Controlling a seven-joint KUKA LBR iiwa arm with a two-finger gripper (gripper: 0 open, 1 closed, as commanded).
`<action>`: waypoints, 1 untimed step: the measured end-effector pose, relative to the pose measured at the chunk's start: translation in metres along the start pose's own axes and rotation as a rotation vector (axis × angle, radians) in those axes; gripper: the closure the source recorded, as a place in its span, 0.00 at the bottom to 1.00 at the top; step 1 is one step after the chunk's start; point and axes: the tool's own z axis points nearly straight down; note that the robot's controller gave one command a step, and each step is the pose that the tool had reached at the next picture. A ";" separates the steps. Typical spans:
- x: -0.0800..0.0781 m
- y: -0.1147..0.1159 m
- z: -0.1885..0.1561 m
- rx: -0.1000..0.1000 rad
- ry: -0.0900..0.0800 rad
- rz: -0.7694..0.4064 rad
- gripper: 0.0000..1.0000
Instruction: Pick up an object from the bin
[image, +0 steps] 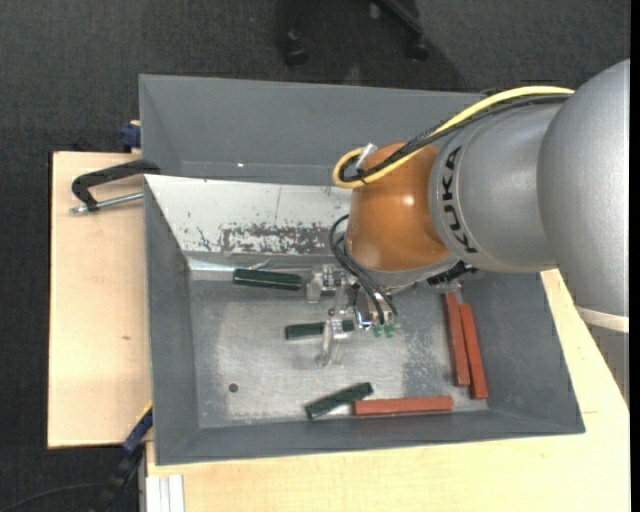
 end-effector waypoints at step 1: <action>0.009 0.008 0.002 0.002 0.009 0.072 0.00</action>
Offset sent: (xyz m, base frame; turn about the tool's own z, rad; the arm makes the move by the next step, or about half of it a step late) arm -0.0100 0.0066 -0.0027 0.0734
